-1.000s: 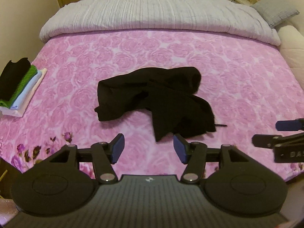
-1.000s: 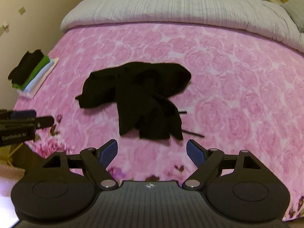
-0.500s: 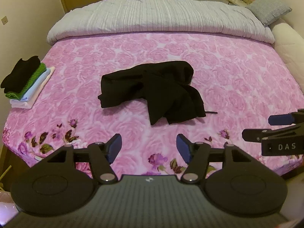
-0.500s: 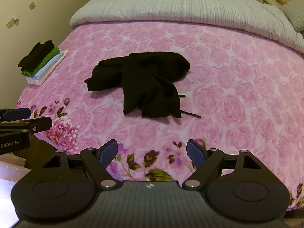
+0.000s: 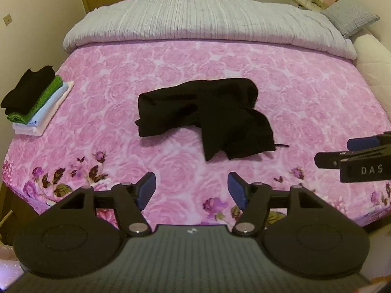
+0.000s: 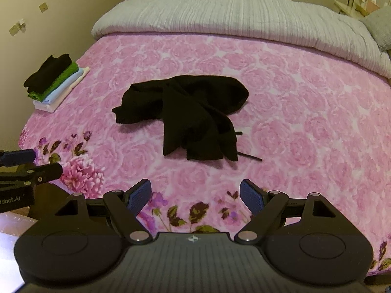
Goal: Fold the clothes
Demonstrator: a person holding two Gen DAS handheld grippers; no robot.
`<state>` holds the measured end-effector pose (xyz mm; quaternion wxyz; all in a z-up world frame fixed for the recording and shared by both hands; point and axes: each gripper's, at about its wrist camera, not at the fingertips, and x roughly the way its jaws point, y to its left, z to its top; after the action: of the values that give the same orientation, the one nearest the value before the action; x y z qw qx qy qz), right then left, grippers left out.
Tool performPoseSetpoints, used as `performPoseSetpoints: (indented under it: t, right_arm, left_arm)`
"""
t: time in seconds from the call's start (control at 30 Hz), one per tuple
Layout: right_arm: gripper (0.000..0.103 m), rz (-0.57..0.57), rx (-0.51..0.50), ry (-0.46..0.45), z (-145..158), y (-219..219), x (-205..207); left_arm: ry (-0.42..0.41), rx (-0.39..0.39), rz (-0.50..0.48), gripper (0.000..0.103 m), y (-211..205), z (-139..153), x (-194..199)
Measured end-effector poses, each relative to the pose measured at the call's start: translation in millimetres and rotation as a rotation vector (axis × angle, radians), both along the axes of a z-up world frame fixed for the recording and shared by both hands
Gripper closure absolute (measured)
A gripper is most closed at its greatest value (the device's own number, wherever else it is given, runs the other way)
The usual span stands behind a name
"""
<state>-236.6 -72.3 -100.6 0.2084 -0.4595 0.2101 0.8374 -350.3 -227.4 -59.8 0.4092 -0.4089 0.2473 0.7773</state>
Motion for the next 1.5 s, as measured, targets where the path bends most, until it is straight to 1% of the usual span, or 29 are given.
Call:
performPoseSetpoints:
  t: [0.17,0.33,0.4,0.47,0.57,0.67,0.8,0.9,0.97,1.0,1.13,1.2,1.23,1.3,1.43,1.47,1.5]
  right_arm:
    - [0.021,-0.018,-0.015,-0.024,-11.0,-1.7,-38.6]
    - [0.021,-0.077,-0.048,-0.065,-31.2,4.8,-84.3]
    - [0.021,-0.132,-0.065,-0.086,-45.1,12.9,-98.0]
    - [0.021,-0.202,-0.086,-0.111,-60.5,22.0,-106.5]
    - [0.021,-0.317,-0.117,-0.127,-82.0,34.7,-104.9]
    - [0.021,-0.412,-0.143,-0.134,-100.3,45.2,-99.4]
    - [0.021,-0.519,-0.174,-0.162,-121.2,60.6,-86.7]
    - [0.020,-0.610,-0.188,-0.185,-136.7,81.7,-65.4]
    - [0.020,-0.672,-0.195,-0.197,-145.2,97.9,-49.4]
    - [0.020,-0.701,-0.205,-0.193,-148.4,107.4,-41.3]
    - [0.020,-0.745,-0.234,-0.169,-158.9,142.1,-23.7]
    - [0.020,-0.751,-0.248,-0.181,-166.6,151.6,-23.2]
    - [0.020,-0.755,-0.256,-0.187,-171.3,155.9,-22.5]
    - [0.020,-0.764,-0.274,-0.199,-180.7,164.7,-21.0]
    - [0.020,-0.781,-0.309,-0.224,-199.5,182.2,-18.2]
    - [0.020,-0.786,-0.318,-0.231,-204.2,186.6,-17.5]
    - [0.020,-0.790,-0.326,-0.237,-208.9,190.9,-16.7]
  left_arm:
    - [-0.028,-0.029,-0.037,0.041,13.1,-20.2,-49.3]
    - [-0.071,-0.056,-0.125,0.040,33.0,-48.4,-109.4]
    - [-0.079,-0.085,-0.184,0.040,44.7,-65.3,-132.0]
    - [-0.070,-0.111,-0.254,0.040,55.6,-77.7,-144.2]
    - [-0.060,-0.141,-0.379,0.040,74.6,-96.1,-153.8]
    - [-0.033,-0.159,-0.513,0.039,95.7,-111.4,-146.5]
    - [0.020,-0.141,-0.717,0.030,124.4,-127.9,-125.9]
    - [0.081,-0.145,-0.835,0.030,143.4,-136.8,-110.6]
    - [0.126,-0.149,-0.912,0.028,157.7,-142.4,-102.1]
    - [0.149,-0.152,-0.949,0.024,165.6,-145.1,-98.6]
    - [0.246,-0.163,-1.099,0.023,197.2,-156.0,-84.6]
    - [0.313,-0.184,-1.184,0.019,215.3,-166.0,-75.8]
    - [0.360,-0.198,-1.228,0.018,224.3,-173.4,-70.8]
    - [0.422,-0.229,-1.306,0.017,239.9,-188.5,-67.4]
    - [0.468,-0.339,-1.430,0.017,264.7,-227.1,-64.5]
    - [0.476,-0.373,-1.456,0.018,267.5,-239.0,-66.5]
    - [0.475,-0.391,-1.473,0.028,268.8,-247.4,-69.1]
